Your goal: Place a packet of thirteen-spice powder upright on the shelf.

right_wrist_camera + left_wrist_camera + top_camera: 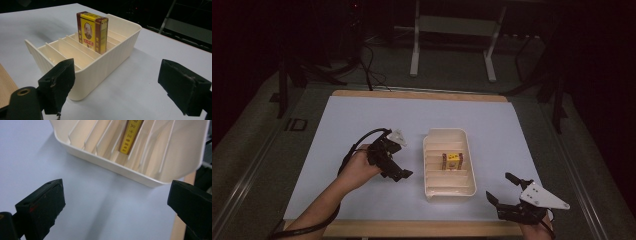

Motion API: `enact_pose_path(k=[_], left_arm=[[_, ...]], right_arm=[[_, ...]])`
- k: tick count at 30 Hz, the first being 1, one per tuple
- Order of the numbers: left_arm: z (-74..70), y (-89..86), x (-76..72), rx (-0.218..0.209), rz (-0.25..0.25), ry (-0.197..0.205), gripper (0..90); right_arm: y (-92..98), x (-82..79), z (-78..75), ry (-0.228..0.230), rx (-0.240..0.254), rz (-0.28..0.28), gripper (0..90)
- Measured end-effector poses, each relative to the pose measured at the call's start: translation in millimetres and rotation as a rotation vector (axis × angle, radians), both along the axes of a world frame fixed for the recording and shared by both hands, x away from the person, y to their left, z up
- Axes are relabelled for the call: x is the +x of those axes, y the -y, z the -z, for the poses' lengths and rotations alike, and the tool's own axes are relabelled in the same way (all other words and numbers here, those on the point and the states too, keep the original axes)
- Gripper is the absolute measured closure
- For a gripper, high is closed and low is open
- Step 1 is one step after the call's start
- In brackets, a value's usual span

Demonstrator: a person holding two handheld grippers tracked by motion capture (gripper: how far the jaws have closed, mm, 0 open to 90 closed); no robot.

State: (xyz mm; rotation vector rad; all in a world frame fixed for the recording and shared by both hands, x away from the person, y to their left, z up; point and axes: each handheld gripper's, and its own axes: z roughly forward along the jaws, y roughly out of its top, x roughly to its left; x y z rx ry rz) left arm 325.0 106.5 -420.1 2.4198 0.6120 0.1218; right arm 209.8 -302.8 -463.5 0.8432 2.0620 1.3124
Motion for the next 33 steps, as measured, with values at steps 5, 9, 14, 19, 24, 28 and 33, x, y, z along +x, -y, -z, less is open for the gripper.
enact_pose_path(k=[5, 9, 14, 19, 24, 28, 33], left_arm=[[5.4, -18.9, -10.4, -0.052, -0.049, -0.008, 1.4], [12.1, -35.9, -19.3, -0.087, -0.101, -0.016, 1.4], [20.7, -52.0, -26.7, -0.137, -0.144, -0.033, 1.4], [29.3, -63.9, -37.5, -0.160, -0.171, -0.022, 1.4], [34.7, -73.3, -45.1, -0.210, -0.193, -0.023, 1.5], [39.2, -82.1, -53.4, -0.245, -0.230, -0.007, 1.5], [47.0, -94.4, -63.7, -0.259, -0.255, -0.021, 1.4]], right_arm=[[0.1, 0.1, -0.2, -0.001, 0.002, 0.002, 14.2], [-0.3, -0.3, -0.2, 0.003, -0.004, 0.008, 14.2], [-0.4, -0.6, -0.5, 0.008, -0.003, 0.017, 14.2], [-0.2, -0.7, -0.5, 0.013, 0.000, 0.026, 14.1], [-0.5, -0.8, -0.4, 0.013, -0.002, 0.030, 14.1], [-0.4, -2.5, -0.9, 0.037, -0.010, 0.061, 14.1], [0.2, -2.5, -1.0, 0.036, -0.005, 0.062, 14.1]])
